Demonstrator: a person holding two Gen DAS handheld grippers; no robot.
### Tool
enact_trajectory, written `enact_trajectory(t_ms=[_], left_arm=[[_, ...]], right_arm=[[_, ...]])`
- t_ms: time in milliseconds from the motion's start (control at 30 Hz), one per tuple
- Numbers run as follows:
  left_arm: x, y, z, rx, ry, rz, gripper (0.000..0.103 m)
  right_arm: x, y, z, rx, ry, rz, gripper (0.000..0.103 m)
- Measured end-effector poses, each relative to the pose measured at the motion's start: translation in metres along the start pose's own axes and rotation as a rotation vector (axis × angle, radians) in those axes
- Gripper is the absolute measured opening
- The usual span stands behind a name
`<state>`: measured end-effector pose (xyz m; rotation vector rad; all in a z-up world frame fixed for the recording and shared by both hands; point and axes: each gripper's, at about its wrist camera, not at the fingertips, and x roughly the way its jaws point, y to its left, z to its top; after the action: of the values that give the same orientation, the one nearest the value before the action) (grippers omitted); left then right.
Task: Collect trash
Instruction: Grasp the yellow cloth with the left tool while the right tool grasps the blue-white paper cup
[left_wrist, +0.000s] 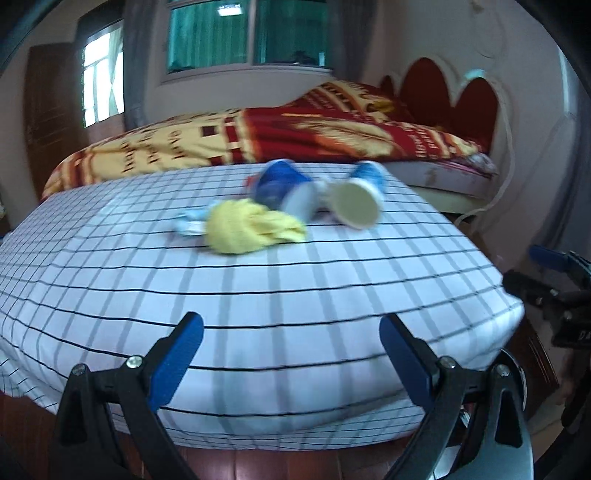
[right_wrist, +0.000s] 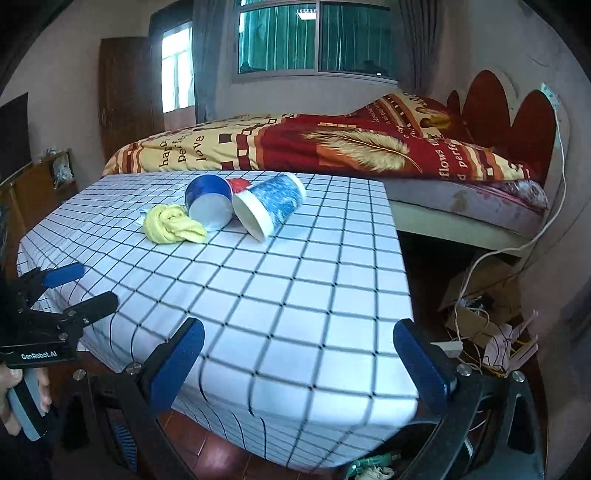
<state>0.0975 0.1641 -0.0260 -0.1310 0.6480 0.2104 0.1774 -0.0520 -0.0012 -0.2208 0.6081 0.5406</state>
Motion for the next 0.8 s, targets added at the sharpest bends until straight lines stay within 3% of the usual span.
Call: enact_trajectory(t_ms=[167,400,500,633,800], left_arm=[[0.018,0.035,0.014,-0.030,0.006,0.025,0.096],[0.066,0.058,0.050,-0.042,0.025,-0.009,0.091],[0.086,0.060,0.061,-0.034,0.054,-0.040,0.088],[0.099,0.058,0.068,0.004,0.075,-0.056,0.088],[0.114,0.060,0.073,0.023,0.120,-0.090,0.085]], right_arm=[[0.030,0.010,0.027,0.012,-0.003,-0.014,0.103],[0.089,0.018,0.062,0.023,0.039,-0.024,0.100],[0.112,0.020,0.069,0.033,0.074,-0.013,0.086],[0.144,0.027,0.078,0.029,0.112,-0.021,0.081],[0.164,0.028,0.081,0.068,0.132,-0.027,0.062]])
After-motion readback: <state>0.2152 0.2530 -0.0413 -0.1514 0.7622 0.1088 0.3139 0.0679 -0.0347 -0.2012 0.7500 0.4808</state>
